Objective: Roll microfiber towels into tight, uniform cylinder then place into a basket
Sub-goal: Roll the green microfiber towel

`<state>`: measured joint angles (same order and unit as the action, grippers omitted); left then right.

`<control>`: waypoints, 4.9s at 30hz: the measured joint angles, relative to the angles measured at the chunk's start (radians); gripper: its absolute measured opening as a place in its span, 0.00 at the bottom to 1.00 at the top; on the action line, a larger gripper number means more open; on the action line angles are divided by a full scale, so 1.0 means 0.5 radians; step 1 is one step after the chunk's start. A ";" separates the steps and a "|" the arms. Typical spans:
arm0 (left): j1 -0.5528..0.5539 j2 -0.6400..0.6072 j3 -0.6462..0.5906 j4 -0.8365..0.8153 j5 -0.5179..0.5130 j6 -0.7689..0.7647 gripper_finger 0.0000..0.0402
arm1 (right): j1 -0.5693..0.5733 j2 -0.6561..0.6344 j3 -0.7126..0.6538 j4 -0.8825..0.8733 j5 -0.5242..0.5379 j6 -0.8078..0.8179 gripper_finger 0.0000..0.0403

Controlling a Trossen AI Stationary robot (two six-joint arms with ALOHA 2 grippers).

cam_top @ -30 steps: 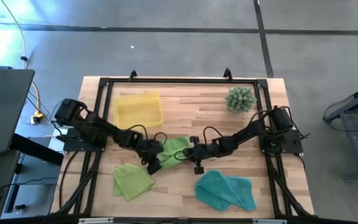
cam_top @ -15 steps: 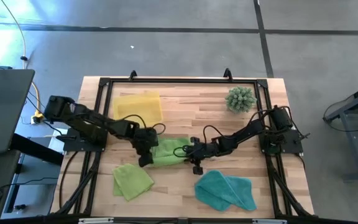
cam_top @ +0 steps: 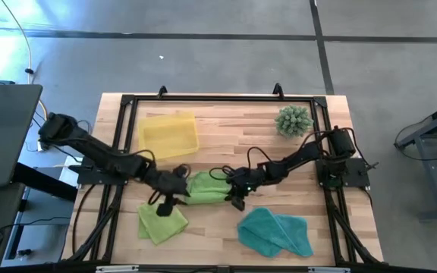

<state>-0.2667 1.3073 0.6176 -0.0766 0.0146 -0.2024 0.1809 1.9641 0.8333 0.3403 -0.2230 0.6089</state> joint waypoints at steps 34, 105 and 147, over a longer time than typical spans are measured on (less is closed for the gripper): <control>-0.140 0.795 0.012 0.303 -0.831 -0.140 0.35 | -0.025 0.000 -0.005 0.022 -0.025 -0.013 0.05; 0.201 0.800 0.000 0.430 0.554 -1.668 0.04 | 0.535 -0.407 0.121 -0.366 0.927 -1.520 0.36; 0.288 0.223 -0.007 -0.269 -0.042 -0.325 0.25 | 0.392 -0.074 0.134 -0.481 0.772 -0.983 0.01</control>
<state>-0.1228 1.4190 0.6139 -0.2111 -0.0062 -0.3650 0.3770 1.9270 0.9001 0.0998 0.1629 0.1173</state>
